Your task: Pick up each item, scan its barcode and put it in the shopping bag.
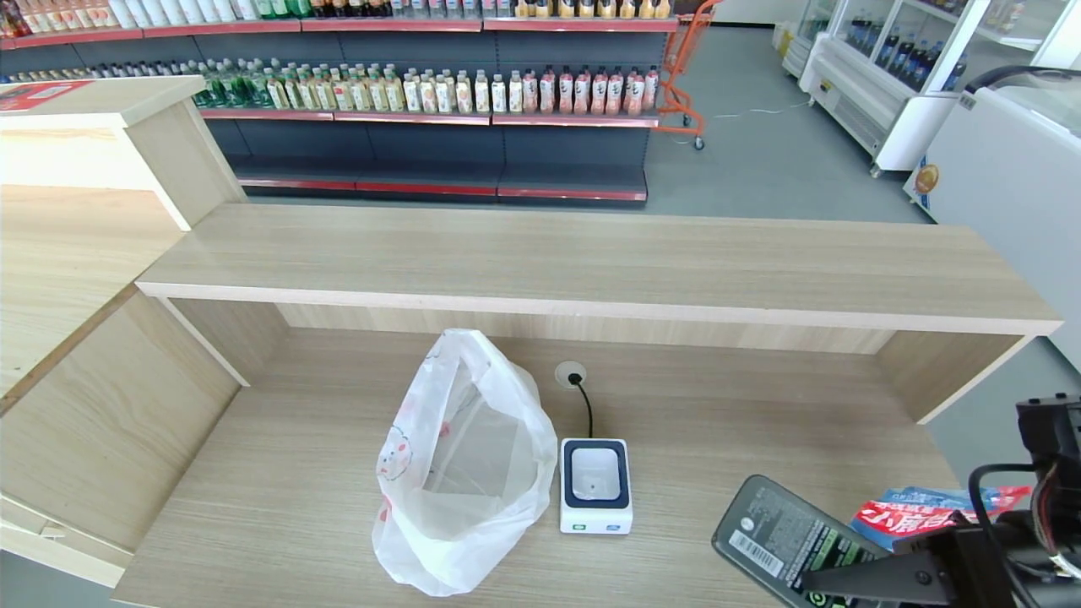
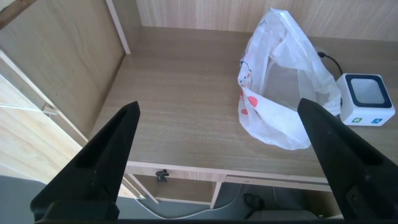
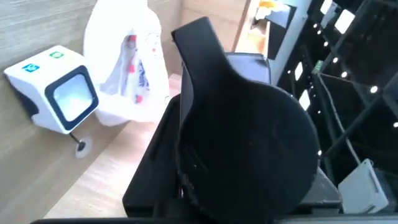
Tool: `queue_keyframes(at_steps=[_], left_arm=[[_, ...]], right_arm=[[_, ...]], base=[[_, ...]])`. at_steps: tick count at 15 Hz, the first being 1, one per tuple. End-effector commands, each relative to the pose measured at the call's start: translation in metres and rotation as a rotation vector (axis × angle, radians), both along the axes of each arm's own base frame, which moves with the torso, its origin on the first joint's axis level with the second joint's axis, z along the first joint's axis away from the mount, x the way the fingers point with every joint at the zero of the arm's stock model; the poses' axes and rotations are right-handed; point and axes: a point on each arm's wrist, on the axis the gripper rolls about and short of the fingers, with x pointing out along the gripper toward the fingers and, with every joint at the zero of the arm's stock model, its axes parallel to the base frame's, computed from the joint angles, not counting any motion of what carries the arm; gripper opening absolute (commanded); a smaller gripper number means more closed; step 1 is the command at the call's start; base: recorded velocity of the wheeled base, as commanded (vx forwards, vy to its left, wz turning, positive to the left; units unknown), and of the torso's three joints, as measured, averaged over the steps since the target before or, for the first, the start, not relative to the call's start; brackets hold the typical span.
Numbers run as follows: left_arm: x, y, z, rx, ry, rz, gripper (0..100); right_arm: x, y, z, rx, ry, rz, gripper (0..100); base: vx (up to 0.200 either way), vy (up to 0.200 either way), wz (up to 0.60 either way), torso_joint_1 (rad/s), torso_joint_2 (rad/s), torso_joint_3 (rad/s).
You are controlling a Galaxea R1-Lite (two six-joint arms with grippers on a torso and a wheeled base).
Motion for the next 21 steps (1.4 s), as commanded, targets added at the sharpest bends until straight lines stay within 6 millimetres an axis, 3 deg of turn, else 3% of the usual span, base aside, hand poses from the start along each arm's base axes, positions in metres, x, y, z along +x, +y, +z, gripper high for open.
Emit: queue_keyframes(at_steps=[1, 7, 21], left_arm=[[0.0, 0.0, 0.0, 0.0, -0.001, 0.0, 100], [0.0, 0.0, 0.0, 0.0, -0.001, 0.0, 100], [0.0, 0.0, 0.0, 0.0, -0.001, 0.0, 100]], right_arm=[[-0.009, 0.003, 0.012, 0.023, -0.136, 0.078, 0], [-0.019, 0.019, 0.02, 0.046, -0.177, 0.199, 0], [-0.005, 0.024, 0.007, 0.03, -0.098, 0.202, 0]], base=[[0.0, 0.0, 0.0, 0.0, 0.0, 0.0], [0.0, 0.0, 0.0, 0.0, 0.0, 0.0], [0.0, 0.0, 0.0, 0.0, 0.0, 0.0]])
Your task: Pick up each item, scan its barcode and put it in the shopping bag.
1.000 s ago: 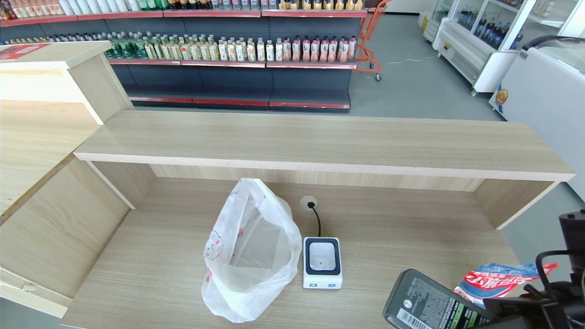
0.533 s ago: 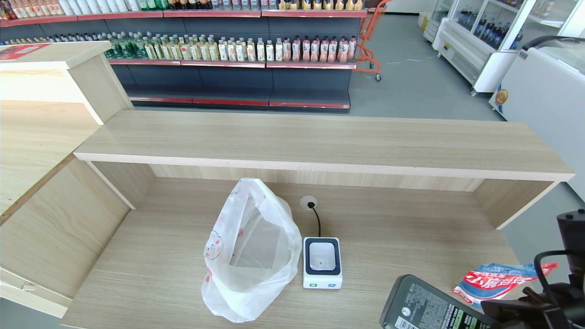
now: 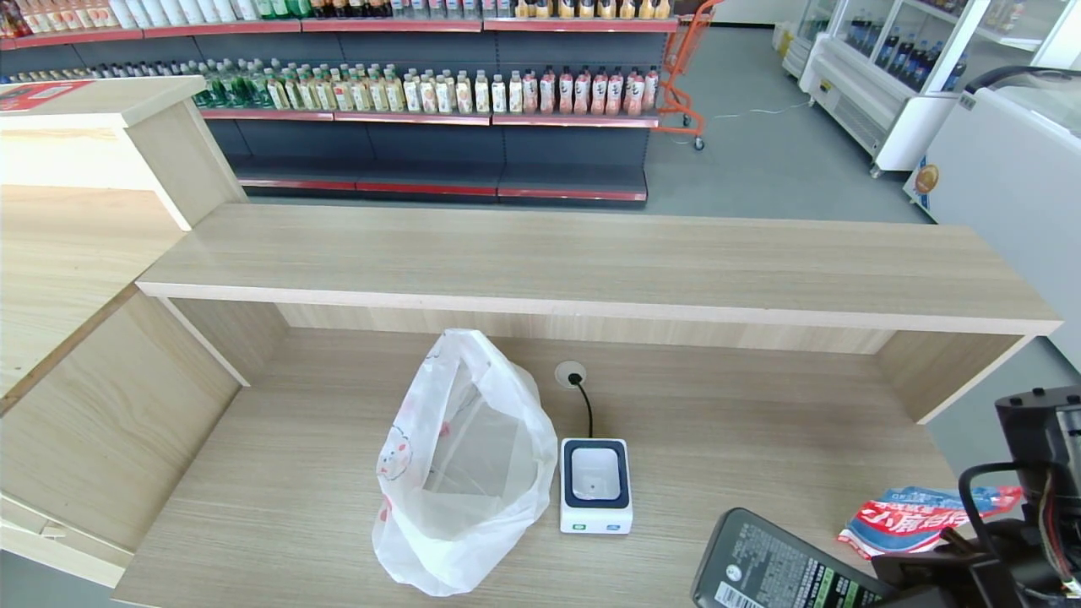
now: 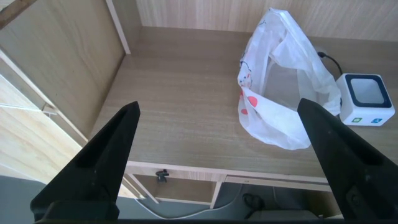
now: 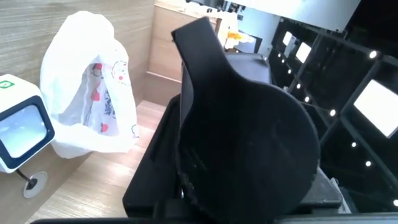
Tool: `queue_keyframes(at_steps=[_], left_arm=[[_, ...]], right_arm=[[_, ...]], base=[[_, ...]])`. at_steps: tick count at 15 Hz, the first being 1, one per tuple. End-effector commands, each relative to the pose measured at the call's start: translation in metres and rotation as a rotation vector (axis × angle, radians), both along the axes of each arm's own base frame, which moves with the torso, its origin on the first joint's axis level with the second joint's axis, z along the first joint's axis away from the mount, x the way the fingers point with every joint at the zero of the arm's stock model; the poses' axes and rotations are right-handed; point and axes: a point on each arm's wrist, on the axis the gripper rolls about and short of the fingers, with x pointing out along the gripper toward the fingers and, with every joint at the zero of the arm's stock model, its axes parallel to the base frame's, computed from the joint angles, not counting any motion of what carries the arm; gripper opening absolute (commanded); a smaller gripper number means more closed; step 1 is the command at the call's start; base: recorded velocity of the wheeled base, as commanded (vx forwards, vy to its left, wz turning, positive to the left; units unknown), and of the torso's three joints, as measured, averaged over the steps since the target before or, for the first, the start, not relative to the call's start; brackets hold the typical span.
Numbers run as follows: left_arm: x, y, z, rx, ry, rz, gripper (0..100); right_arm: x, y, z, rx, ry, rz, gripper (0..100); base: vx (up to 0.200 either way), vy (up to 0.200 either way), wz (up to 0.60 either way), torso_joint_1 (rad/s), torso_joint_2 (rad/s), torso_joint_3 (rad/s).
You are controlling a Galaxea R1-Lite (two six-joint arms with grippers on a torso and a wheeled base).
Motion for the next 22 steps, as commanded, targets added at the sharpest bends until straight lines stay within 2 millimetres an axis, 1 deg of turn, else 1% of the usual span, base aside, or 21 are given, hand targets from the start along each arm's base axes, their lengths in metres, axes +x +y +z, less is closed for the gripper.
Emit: queue_keyframes(at_steps=[1, 3, 6, 7, 8, 9, 10, 11, 12, 14, 16, 18, 19, 20, 21, 22], left_arm=[[0.0, 0.0, 0.0, 0.0, -0.001, 0.0, 100], [0.0, 0.0, 0.0, 0.0, -0.001, 0.0, 100], [0.0, 0.0, 0.0, 0.0, -0.001, 0.0, 100], [0.0, 0.0, 0.0, 0.0, -0.001, 0.0, 100], [0.0, 0.0, 0.0, 0.0, -0.001, 0.0, 100], [0.0, 0.0, 0.0, 0.0, -0.001, 0.0, 100], [0.0, 0.0, 0.0, 0.0, -0.001, 0.0, 100], [0.0, 0.0, 0.0, 0.0, -0.001, 0.0, 100], [0.0, 0.0, 0.0, 0.0, -0.001, 0.0, 100], [0.0, 0.0, 0.0, 0.0, -0.001, 0.0, 100], [0.0, 0.0, 0.0, 0.0, -0.001, 0.0, 100], [0.0, 0.0, 0.0, 0.0, -0.001, 0.0, 100], [0.0, 0.0, 0.0, 0.0, -0.001, 0.0, 100], [0.0, 0.0, 0.0, 0.0, -0.001, 0.0, 100], [0.0, 0.0, 0.0, 0.0, -0.001, 0.0, 100], [0.0, 0.0, 0.0, 0.0, -0.001, 0.0, 100]], right_arm=[[0.004, 0.001, -0.004, -0.007, -0.056, 0.02, 0], [0.002, 0.001, -0.002, -0.003, -0.065, 0.022, 0], [-0.002, 0.002, -0.005, -0.008, -0.044, 0.038, 0], [-0.001, 0.002, -0.002, -0.005, -0.059, 0.035, 0], [-0.002, -0.001, 0.009, 0.015, 0.041, -0.019, 0], [-0.005, -0.012, 0.022, 0.045, 0.174, -0.13, 0], [-0.01, -0.029, 0.032, 0.085, 0.32, -0.295, 0], [-0.018, -0.045, 0.042, 0.135, 0.401, -0.477, 0], [-0.02, -0.052, 0.046, 0.166, 0.453, -0.574, 0], [-0.019, -0.057, 0.03, 0.19, 0.73, -0.646, 0], [-0.022, -0.057, 0.024, 0.211, 0.986, -0.689, 0], [-0.016, -0.057, 0.043, 0.362, 1.474, -0.768, 0], [-0.011, -0.058, 0.054, 0.466, 1.747, -0.809, 0], [-0.006, -0.059, 0.059, 0.565, 1.912, -0.878, 0], [0.012, -0.05, 0.062, 0.736, 2.187, -1.013, 0], [0.026, -0.04, 0.063, 0.796, 2.375, -1.023, 0]], base=[[0.0, 0.0, 0.0, 0.0, 0.0, 0.0], [0.0, 0.0, 0.0, 0.0, 0.0, 0.0], [0.0, 0.0, 0.0, 0.0, 0.0, 0.0], [0.0, 0.0, 0.0, 0.0, 0.0, 0.0], [0.0, 0.0, 0.0, 0.0, 0.0, 0.0], [0.0, 0.0, 0.0, 0.0, 0.0, 0.0], [0.0, 0.0, 0.0, 0.0, 0.0, 0.0], [0.0, 0.0, 0.0, 0.0, 0.0, 0.0], [0.0, 0.0, 0.0, 0.0, 0.0, 0.0], [0.0, 0.0, 0.0, 0.0, 0.0, 0.0], [0.0, 0.0, 0.0, 0.0, 0.0, 0.0], [0.0, 0.0, 0.0, 0.0, 0.0, 0.0], [0.0, 0.0, 0.0, 0.0, 0.0, 0.0], [0.0, 0.0, 0.0, 0.0, 0.0, 0.0], [0.0, 0.0, 0.0, 0.0, 0.0, 0.0], [0.0, 0.0, 0.0, 0.0, 0.0, 0.0]])
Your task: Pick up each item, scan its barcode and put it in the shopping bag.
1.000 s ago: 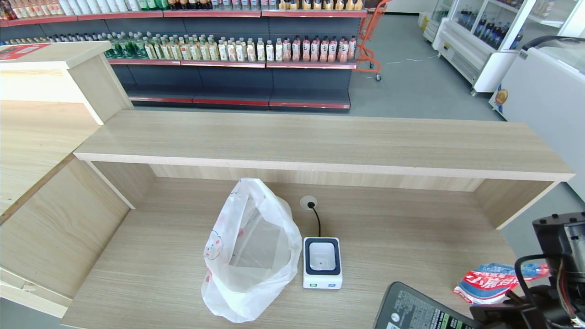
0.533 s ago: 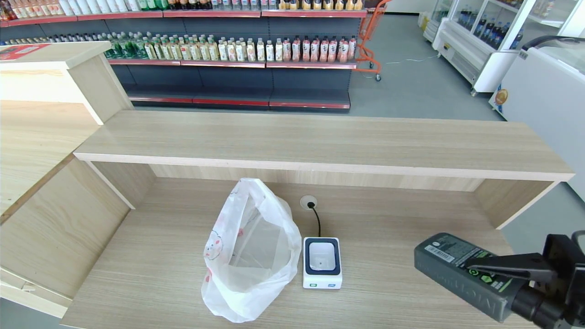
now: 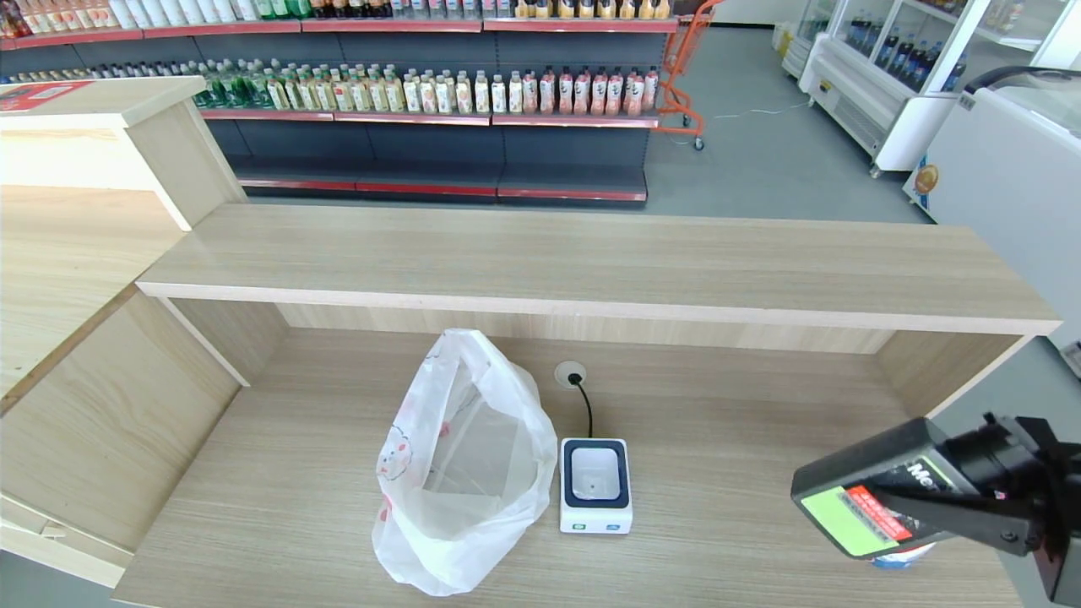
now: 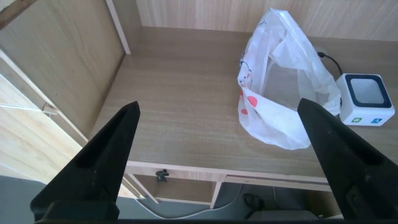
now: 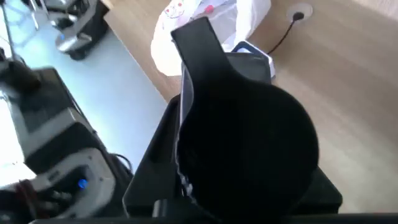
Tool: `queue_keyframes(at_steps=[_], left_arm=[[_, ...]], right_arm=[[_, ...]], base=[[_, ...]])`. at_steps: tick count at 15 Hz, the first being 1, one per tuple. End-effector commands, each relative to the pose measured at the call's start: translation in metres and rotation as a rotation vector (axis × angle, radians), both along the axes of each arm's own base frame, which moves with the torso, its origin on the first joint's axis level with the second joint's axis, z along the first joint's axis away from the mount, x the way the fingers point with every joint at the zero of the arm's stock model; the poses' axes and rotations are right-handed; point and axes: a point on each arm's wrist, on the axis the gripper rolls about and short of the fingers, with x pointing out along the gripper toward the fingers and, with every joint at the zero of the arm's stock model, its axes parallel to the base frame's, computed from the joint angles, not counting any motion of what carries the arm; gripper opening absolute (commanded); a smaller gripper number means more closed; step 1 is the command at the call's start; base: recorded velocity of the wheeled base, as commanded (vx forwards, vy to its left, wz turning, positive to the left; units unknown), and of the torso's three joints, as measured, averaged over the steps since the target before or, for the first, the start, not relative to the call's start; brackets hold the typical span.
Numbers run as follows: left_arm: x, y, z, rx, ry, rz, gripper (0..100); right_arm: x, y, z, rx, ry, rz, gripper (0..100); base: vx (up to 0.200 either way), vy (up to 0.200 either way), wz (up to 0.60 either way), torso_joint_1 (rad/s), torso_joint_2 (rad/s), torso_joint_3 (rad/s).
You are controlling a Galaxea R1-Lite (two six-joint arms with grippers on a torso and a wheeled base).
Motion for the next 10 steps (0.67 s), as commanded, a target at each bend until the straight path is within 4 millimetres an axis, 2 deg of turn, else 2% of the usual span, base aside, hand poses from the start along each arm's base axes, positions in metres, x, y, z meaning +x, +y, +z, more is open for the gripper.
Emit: queue_keyframes(at_steps=[1, 4, 6, 9, 10], left_arm=[[0.0, 0.0, 0.0, 0.0, -0.001, 0.0, 100], [0.0, 0.0, 0.0, 0.0, -0.001, 0.0, 100], [0.0, 0.0, 0.0, 0.0, -0.001, 0.0, 100], [0.0, 0.0, 0.0, 0.0, -0.001, 0.0, 100], [0.0, 0.0, 0.0, 0.0, -0.001, 0.0, 100]], right_arm=[[0.046, 0.024, 0.005, 0.196, 0.397, -0.207, 0], [0.064, 0.052, -0.044, 0.106, 0.636, -0.242, 0], [0.072, 0.068, -0.067, 0.059, 0.676, -0.233, 0], [0.088, 0.086, -0.083, 0.035, 0.646, -0.224, 0], [0.098, 0.095, -0.096, 0.019, 0.637, -0.221, 0]], base=[[0.0, 0.0, 0.0, 0.0, 0.0, 0.0], [0.0, 0.0, 0.0, 0.0, 0.0, 0.0], [0.0, 0.0, 0.0, 0.0, 0.0, 0.0], [0.0, 0.0, 0.0, 0.0, 0.0, 0.0], [0.0, 0.0, 0.0, 0.0, 0.0, 0.0]])
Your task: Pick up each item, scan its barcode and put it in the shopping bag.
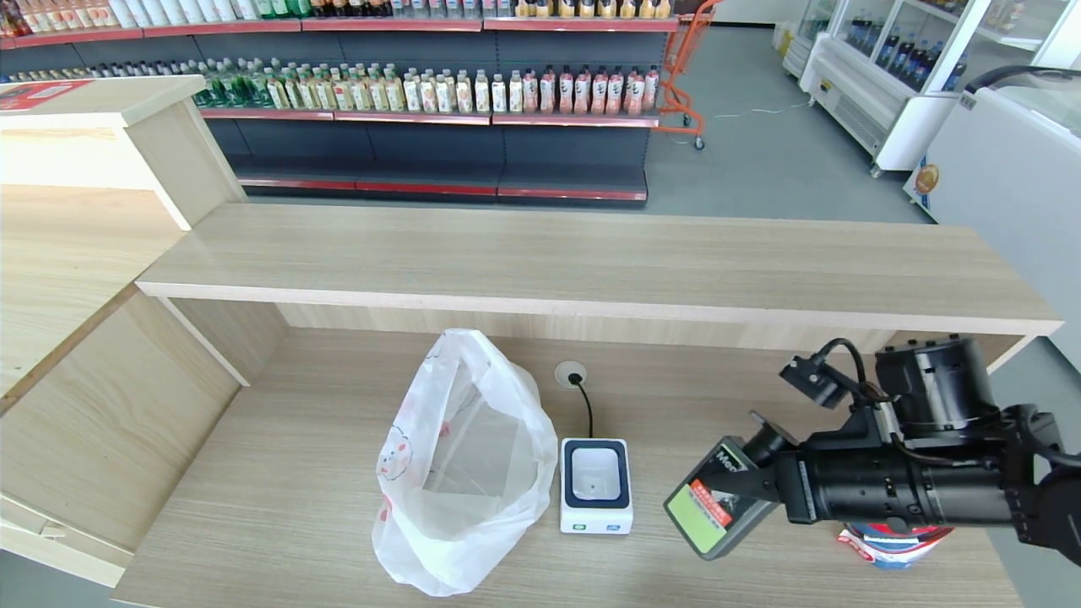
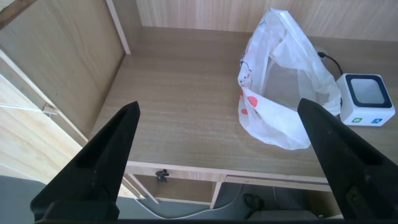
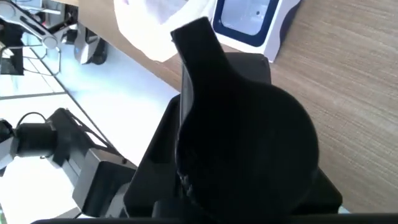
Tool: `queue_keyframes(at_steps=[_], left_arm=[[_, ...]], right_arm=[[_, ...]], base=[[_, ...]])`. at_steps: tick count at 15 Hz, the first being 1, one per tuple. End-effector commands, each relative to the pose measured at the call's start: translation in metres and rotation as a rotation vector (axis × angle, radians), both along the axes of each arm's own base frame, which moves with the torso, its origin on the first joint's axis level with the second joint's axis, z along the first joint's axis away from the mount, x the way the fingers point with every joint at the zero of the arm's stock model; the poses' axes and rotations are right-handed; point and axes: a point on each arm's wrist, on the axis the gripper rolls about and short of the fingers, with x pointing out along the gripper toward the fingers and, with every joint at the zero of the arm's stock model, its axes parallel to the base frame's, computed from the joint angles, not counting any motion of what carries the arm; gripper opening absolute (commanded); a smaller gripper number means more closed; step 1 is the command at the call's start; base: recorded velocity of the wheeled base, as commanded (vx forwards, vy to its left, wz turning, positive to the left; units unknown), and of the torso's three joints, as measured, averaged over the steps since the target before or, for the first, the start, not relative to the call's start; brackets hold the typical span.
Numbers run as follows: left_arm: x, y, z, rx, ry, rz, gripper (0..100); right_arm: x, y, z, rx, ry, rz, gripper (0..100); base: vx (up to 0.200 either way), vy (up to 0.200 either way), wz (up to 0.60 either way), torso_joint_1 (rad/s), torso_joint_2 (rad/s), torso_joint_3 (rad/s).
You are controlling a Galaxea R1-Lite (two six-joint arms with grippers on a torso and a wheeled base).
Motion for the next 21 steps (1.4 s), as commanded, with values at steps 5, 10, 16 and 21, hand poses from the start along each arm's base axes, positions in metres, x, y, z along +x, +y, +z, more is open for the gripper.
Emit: queue_keyframes(at_steps=[5, 10, 16, 21], left_arm=[[0.0, 0.0, 0.0, 0.0, -0.001, 0.0, 100], [0.0, 0.0, 0.0, 0.0, -0.001, 0.0, 100], [0.0, 0.0, 0.0, 0.0, -0.001, 0.0, 100], [0.0, 0.0, 0.0, 0.0, -0.001, 0.0, 100]], right_arm=[[0.047, 0.04, -0.055, -0.082, 0.017, -0.003, 0], [0.068, 0.065, -0.068, -0.071, -0.053, 0.014, 0], [0.078, 0.085, -0.075, -0.04, -0.111, 0.045, 0], [0.084, 0.098, -0.092, -0.046, -0.159, 0.031, 0]], base=[[0.0, 0.0, 0.0, 0.0, 0.0, 0.0], [0.0, 0.0, 0.0, 0.0, 0.0, 0.0], [0.0, 0.0, 0.0, 0.0, 0.0, 0.0], [0.0, 0.0, 0.0, 0.0, 0.0, 0.0]])
